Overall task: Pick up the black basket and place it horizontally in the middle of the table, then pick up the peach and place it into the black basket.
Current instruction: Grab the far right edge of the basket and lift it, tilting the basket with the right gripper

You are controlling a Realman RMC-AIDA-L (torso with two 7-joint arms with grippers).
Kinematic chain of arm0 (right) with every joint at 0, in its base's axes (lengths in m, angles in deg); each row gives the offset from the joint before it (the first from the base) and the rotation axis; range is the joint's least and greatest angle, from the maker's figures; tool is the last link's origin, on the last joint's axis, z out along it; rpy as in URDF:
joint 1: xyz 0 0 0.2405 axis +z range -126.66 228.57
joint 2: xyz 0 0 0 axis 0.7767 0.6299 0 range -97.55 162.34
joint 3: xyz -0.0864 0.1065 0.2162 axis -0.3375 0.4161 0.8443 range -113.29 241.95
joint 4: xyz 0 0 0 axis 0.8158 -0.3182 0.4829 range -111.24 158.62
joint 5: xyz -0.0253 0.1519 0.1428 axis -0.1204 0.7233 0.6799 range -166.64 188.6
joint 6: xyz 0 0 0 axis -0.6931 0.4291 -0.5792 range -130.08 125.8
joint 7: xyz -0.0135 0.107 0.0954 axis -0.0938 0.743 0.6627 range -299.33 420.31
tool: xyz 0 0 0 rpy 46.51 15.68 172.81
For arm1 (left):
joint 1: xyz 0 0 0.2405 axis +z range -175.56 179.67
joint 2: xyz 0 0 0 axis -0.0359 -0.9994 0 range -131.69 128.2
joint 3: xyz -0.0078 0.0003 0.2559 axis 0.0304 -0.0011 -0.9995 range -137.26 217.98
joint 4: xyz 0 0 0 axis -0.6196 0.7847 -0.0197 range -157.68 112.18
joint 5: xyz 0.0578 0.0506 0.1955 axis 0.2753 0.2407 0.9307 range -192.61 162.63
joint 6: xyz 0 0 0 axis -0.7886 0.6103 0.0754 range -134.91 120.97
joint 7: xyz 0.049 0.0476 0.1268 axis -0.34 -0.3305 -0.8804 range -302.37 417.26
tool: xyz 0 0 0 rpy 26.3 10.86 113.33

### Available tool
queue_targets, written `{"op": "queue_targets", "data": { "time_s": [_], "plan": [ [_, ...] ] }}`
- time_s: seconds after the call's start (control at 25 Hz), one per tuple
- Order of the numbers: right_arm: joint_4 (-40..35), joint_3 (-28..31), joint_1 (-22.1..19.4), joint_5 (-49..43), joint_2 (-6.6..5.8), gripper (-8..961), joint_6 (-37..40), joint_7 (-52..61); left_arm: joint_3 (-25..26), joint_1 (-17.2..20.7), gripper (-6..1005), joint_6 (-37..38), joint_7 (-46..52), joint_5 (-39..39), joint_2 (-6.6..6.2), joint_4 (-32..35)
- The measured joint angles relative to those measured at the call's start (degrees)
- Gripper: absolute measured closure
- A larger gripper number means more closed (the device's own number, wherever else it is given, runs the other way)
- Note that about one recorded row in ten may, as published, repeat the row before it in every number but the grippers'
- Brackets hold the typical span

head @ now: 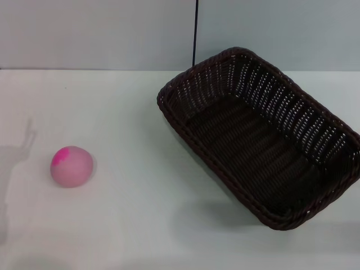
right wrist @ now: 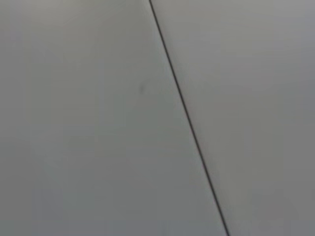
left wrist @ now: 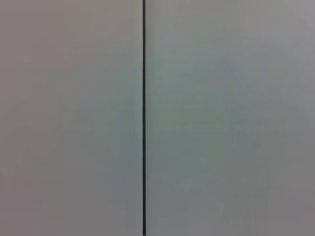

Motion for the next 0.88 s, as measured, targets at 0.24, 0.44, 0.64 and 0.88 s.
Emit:
{"op": "queue_targets", "data": {
  "time_s": [0.24,0.44,0.64,0.88],
  "plan": [
    [-2.98,0.0,-1.08,-2.01,-0.2,247,-0.19,2.58,-0.17,0.82,158,1.29,-0.11,0.0,0.0,0.77],
    [-10.05,0.01,-2.96,-5.56,-0.22,248,0.05,12.15,-0.14,0.65,160,1.08,-0.31,-0.02,0.04,0.93],
    [-25.2,0.0,-4.42,-13.69,-0.25,250,-0.81,30.02,-0.19,-0.09,161,0.41,-0.01,-0.02,0.06,1.42],
    [-61.2,-1.43,-2.69,-32.78,-0.33,251,-0.32,68.47,-0.25,-1.55,163,-1.42,0.12,-0.02,0.2,0.89]
  ]
}}
